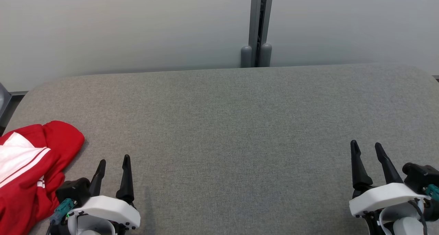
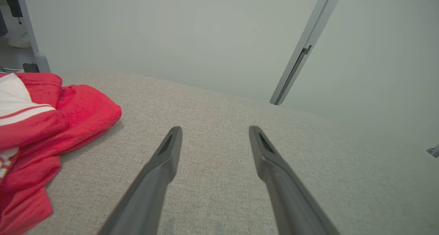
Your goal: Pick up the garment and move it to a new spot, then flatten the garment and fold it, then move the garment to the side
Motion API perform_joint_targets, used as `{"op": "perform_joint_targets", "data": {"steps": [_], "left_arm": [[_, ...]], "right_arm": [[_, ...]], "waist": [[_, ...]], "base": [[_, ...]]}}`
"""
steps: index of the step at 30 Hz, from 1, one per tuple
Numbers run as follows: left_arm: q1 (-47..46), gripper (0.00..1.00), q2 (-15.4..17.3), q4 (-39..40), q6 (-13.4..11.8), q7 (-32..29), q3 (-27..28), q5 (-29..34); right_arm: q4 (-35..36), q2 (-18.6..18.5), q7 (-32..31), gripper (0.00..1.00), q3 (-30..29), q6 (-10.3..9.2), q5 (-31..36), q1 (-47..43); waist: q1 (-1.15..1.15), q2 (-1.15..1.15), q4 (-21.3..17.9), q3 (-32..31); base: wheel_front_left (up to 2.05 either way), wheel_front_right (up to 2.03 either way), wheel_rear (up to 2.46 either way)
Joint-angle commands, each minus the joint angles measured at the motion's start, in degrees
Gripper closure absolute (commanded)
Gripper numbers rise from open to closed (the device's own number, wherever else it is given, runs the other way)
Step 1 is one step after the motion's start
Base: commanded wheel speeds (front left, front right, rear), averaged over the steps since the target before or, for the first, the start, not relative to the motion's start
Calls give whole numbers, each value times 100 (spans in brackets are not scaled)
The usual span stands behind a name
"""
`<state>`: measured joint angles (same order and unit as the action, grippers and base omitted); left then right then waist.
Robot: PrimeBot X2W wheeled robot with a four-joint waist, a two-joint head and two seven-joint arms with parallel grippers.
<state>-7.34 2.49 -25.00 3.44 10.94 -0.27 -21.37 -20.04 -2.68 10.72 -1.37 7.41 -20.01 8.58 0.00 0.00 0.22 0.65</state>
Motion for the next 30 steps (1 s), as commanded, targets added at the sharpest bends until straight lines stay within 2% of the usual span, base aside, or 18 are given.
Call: {"op": "perform_joint_targets", "data": {"steps": [1, 30], "left_arm": [[-137, 0, 39, -12, -40, 52, -18, 171], [-166, 0, 54, -166, -222, 374, -35, 1337]], "right_arm": [[5, -35, 79, 0, -10, 10, 180, 73], [-170, -40, 401, 0, -153, 13, 1408, 84]], "waist": [[0, 0, 4, 0], [0, 0, 47, -26]], "base": [[0, 0, 0], [0, 0, 0]]}}
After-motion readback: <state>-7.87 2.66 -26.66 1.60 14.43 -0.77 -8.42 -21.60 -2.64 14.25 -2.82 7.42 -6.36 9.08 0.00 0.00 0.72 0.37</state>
